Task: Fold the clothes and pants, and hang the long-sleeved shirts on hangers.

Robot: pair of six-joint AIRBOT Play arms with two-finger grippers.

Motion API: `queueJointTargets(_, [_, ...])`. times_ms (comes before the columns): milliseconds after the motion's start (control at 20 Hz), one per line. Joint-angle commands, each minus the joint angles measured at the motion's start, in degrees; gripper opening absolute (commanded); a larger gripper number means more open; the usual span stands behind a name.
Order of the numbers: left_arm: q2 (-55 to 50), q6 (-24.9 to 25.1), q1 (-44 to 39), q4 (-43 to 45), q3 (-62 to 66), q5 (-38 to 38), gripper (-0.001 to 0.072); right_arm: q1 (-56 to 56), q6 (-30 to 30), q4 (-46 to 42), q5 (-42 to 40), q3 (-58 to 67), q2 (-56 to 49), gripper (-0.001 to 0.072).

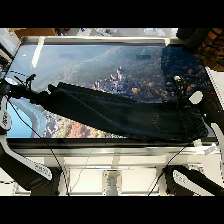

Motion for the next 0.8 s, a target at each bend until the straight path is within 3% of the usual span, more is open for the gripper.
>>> queueJointTargets(0, [-1.1,-1.1,0.3,-0.1,0.0,-3.4,0.002,0.0,0.1,0.0,0.1,0.0,0.0,0.038])
queueJointTargets(200, [0.3,-3.6,1.4,4.0,0.0,-11.3,0.0019,0.0,0.1,0.0,0.2,0.0,0.0,0.038])
queueJointTargets(300, [3.1,-7.4,3.3,15.7,-0.1,-18.0,0.0019,0.0,0.1,0.0,0.2,0.0,0.0,0.038])
queueJointTargets(400, [7.0,-8.0,6.4,27.5,-1.9,-23.4,0.0019,0.3,-0.3,0.5,0.5,0.0,0.0,0.038])
queueJointTargets(500, [11.1,-7.5,11.4,28.0,-6.4,-24.2,0.0021,2.8,-4.4,0.9,1.6,0.0,-0.1,0.0381])
queueJointTargets(600, [14.0,-6.9,16.7,22.9,-10.5,-23.2,0.0033,7.5,-7.5,-0.3,1.0,0.0,-0.2,0.0381])
queueJointTargets(650, [14.9,-6.4,18.9,20.7,-11.6,-23.2,0.0083,9.8,-7.7,-1.3,-0.4,0.0,-0.3,0.0381])
queueJointTargets(700, [15.6,-6.4,20.6,19.1,-11.8,-23.2,0.0214,11.7,-7.7,-1.9,-1.8,0.0,-0.5,0.038])
queueJointTargets(750, [16.5,-6.3,22.1,17.5,-11.8,-22.8,0.0263,13.3,-7.6,-2.4,-3.1,0.0,-0.8,0.038])
